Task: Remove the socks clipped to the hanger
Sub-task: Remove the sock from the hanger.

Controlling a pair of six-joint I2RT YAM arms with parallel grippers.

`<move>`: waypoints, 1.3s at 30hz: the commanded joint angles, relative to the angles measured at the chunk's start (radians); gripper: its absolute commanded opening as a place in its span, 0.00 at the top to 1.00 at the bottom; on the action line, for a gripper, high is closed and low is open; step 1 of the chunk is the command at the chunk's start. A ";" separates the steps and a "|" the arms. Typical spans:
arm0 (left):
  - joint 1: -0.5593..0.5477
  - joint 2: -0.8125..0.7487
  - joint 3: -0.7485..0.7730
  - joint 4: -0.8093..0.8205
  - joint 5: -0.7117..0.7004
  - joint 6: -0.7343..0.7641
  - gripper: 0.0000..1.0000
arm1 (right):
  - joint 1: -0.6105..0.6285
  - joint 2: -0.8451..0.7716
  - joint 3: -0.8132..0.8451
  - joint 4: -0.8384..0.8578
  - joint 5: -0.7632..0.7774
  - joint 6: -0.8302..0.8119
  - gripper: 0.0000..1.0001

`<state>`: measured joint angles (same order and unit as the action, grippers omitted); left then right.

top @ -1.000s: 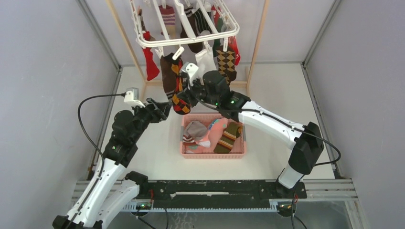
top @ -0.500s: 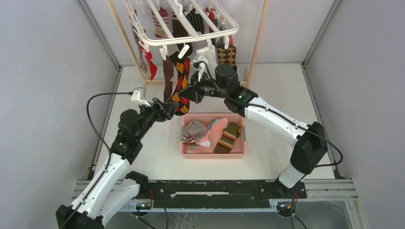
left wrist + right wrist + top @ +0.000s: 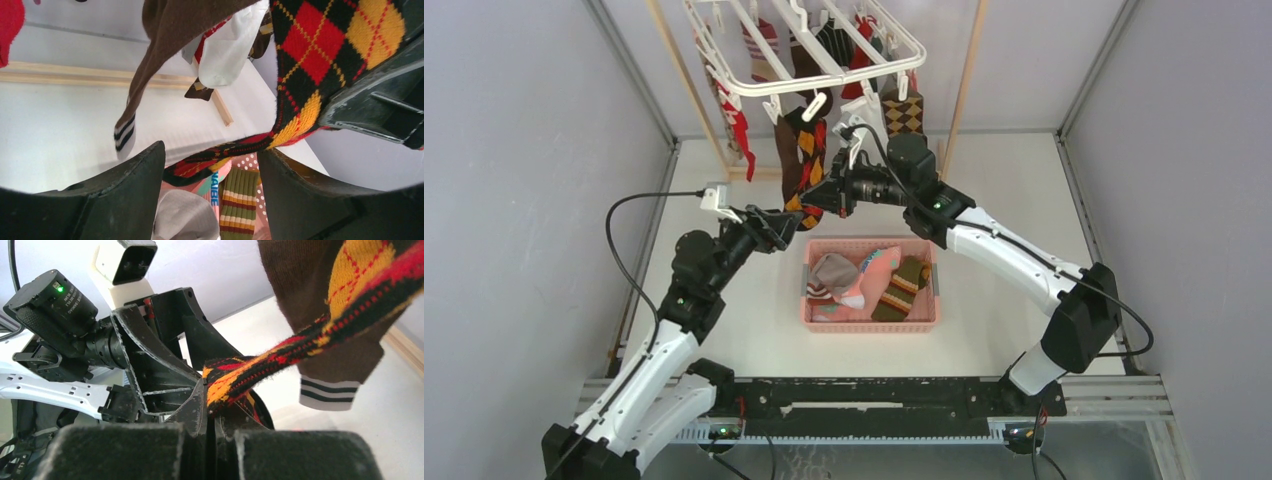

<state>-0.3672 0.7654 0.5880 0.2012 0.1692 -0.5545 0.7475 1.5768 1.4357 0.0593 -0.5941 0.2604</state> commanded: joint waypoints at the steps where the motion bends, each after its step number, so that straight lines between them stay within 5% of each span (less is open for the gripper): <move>1: -0.013 -0.010 0.014 0.061 0.027 -0.014 0.28 | -0.006 -0.053 -0.021 0.041 0.008 0.039 1.00; 9: -0.035 0.027 -0.017 0.173 0.094 -0.038 0.33 | -0.011 -0.023 -0.018 0.085 -0.024 0.100 1.00; 16: -0.037 0.034 -0.005 0.184 0.112 -0.036 0.76 | -0.018 -0.009 -0.018 0.114 -0.057 0.136 1.00; 20: -0.039 0.024 -0.007 0.189 0.122 -0.039 0.89 | -0.026 -0.002 -0.018 0.116 -0.066 0.144 1.00; 25: -0.040 0.005 -0.010 0.183 0.149 -0.049 0.92 | -0.034 0.010 -0.018 0.108 -0.079 0.149 0.98; 39: -0.040 -0.034 0.010 0.119 0.212 -0.119 0.92 | -0.093 0.022 -0.069 0.180 -0.125 0.199 0.51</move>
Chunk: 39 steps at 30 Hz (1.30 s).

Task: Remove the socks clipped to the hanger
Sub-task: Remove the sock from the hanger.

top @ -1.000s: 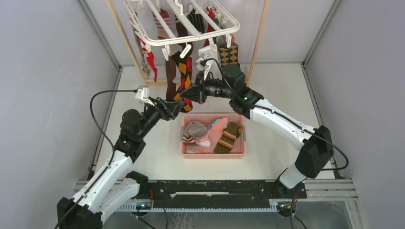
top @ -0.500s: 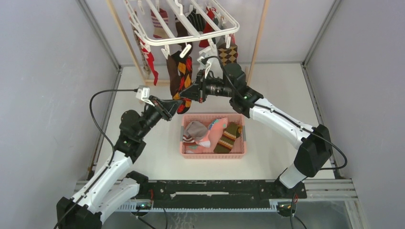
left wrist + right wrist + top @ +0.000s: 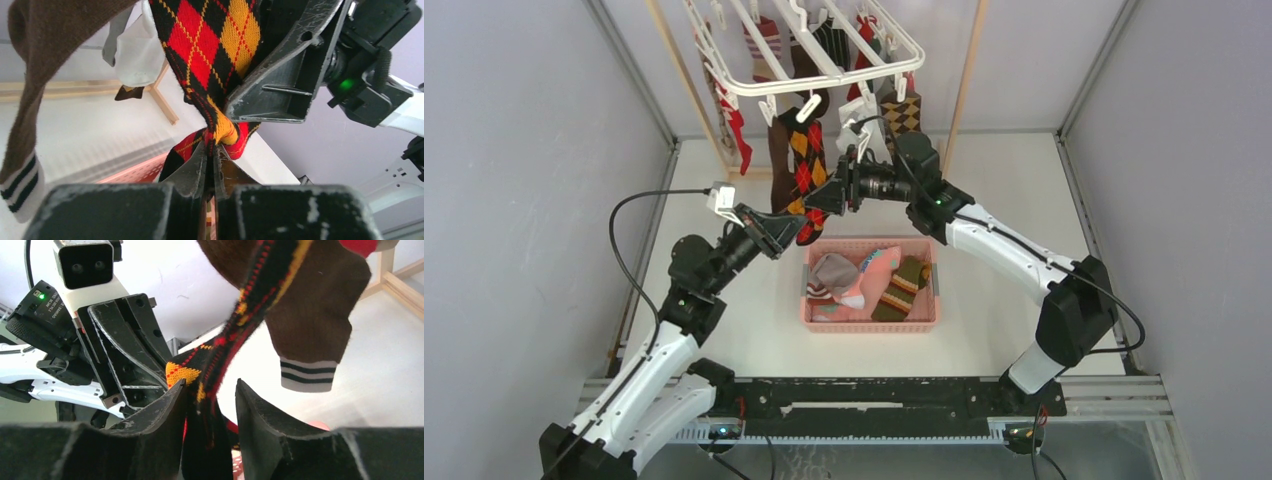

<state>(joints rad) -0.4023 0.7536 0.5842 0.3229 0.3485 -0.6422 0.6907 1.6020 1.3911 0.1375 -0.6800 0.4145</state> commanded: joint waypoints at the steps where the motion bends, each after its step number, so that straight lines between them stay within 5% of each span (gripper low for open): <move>1: -0.004 -0.020 0.018 -0.012 0.032 -0.033 0.92 | -0.055 -0.004 -0.035 0.134 -0.057 0.066 0.49; 15: -0.005 -0.033 0.045 -0.060 0.066 -0.047 0.90 | -0.240 0.059 -0.061 0.650 -0.082 0.398 0.28; 26: -0.004 -0.061 0.062 -0.070 0.106 -0.072 0.88 | -0.252 0.219 0.083 0.938 -0.054 0.658 0.26; 39: -0.005 -0.069 0.065 -0.079 0.140 -0.079 0.87 | -0.177 0.260 0.190 0.815 0.038 0.608 0.26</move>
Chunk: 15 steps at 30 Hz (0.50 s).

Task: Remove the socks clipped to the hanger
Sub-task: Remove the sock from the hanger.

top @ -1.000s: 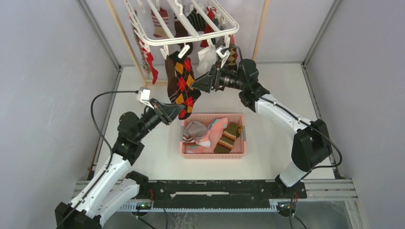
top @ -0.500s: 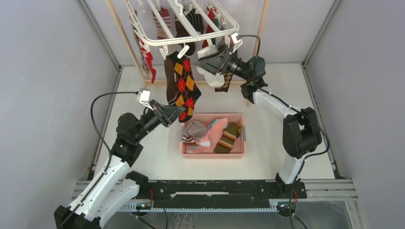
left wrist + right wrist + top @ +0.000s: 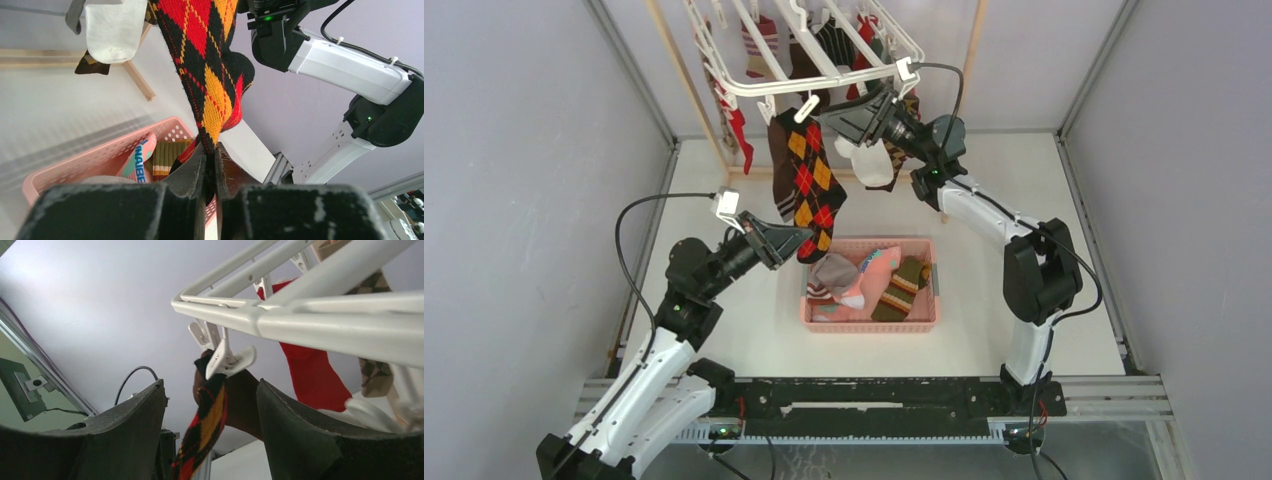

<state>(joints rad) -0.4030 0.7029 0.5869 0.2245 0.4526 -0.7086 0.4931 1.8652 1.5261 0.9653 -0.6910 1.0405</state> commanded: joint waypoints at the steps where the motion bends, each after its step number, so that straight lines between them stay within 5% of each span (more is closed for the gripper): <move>1: -0.004 -0.020 0.062 0.018 0.038 -0.012 0.87 | 0.023 0.002 0.059 -0.014 0.054 -0.017 0.26; 15: -0.004 -0.051 0.071 -0.007 0.063 -0.011 0.87 | 0.052 0.021 0.123 -0.134 0.117 -0.081 0.25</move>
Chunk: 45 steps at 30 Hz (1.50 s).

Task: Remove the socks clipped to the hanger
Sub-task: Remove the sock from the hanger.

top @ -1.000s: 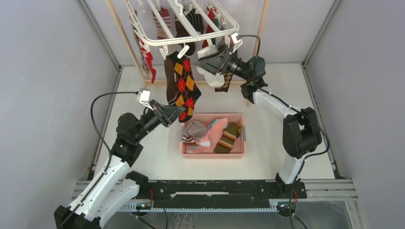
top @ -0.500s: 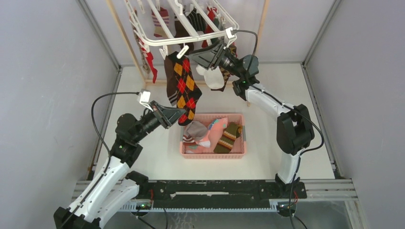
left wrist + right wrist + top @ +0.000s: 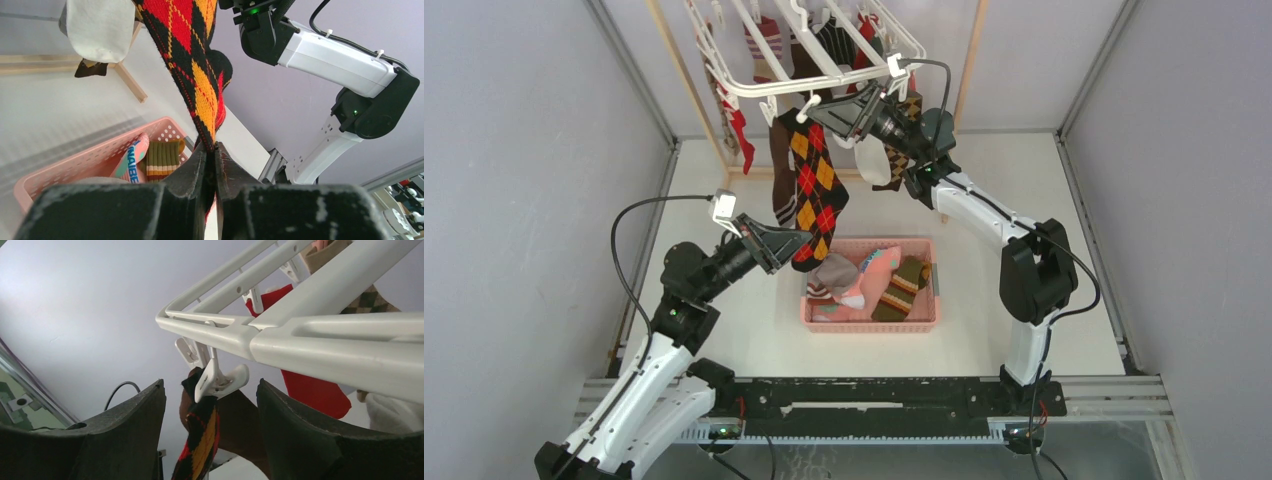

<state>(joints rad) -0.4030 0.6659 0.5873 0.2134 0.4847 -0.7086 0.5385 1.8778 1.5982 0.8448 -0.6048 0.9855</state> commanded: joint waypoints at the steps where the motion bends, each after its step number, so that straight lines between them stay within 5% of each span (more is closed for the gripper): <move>1: -0.004 -0.015 0.070 0.004 0.032 -0.010 0.87 | 0.008 0.010 0.053 -0.019 0.034 -0.027 0.26; 25: -0.003 -0.009 0.057 0.007 0.037 -0.006 0.87 | 0.012 0.023 0.077 0.049 0.039 0.016 0.42; 35: -0.004 -0.008 0.052 0.012 0.043 -0.006 0.86 | 0.011 0.005 0.049 0.066 0.064 0.019 0.37; 45: -0.004 -0.008 0.049 0.015 0.044 -0.005 0.86 | 0.001 -0.007 0.010 0.100 0.091 0.039 0.52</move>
<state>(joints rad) -0.4034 0.6647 0.5873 0.1993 0.5049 -0.7082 0.5438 1.9118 1.6150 0.8860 -0.5346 1.0042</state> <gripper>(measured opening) 0.135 0.529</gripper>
